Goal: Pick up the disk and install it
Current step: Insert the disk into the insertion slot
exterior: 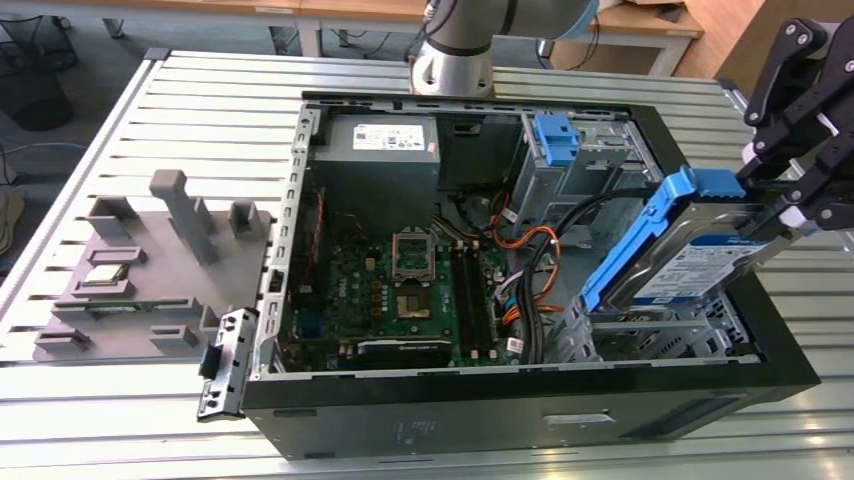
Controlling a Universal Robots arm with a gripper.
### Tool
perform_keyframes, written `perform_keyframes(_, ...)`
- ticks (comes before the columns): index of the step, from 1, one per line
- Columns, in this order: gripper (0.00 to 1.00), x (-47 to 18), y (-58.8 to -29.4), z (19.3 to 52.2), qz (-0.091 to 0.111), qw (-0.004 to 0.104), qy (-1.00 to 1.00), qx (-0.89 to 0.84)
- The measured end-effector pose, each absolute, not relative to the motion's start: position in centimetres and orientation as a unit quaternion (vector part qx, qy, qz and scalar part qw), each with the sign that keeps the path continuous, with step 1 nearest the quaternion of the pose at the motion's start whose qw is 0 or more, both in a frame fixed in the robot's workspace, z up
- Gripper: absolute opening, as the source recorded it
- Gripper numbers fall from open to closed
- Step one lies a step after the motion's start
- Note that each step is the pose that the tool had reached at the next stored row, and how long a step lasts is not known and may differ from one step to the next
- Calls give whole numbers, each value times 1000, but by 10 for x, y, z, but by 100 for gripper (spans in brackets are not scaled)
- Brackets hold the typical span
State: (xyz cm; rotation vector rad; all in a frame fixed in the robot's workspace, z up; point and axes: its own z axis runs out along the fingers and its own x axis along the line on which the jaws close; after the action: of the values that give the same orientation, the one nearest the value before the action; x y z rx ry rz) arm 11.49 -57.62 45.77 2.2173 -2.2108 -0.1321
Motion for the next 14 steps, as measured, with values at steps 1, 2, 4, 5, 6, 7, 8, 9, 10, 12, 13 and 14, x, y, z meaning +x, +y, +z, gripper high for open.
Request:
perform_keyframes(1, 35, 115, -576, 458, -42, 4, -706, 707)
perform_keyframes(2, 35, 116, -576, 457, -42, 4, -706, 707)
perform_keyframes(4, 35, 117, -576, 457, -42, 4, -706, 707)
perform_keyframes(5, 35, 118, -576, 457, -42, 4, -707, 706)
perform_keyframes(6, 35, 119, -576, 457, -42, 4, -707, 706)
perform_keyframes(7, 35, 119, -576, 457, -42, 4, -707, 706)
perform_keyframes(8, 35, 119, -576, 457, -42, 4, -708, 705)
perform_keyframes(9, 35, 119, -576, 456, -42, 4, -708, 705)
perform_keyframes(10, 35, 120, -576, 456, -42, 4, -708, 705)
perform_keyframes(12, 35, 120, -576, 455, -42, 4, -708, 705)
perform_keyframes(13, 35, 120, -576, 455, -42, 4, -708, 705)
perform_keyframes(14, 35, 120, -576, 454, -42, 3, -708, 705)
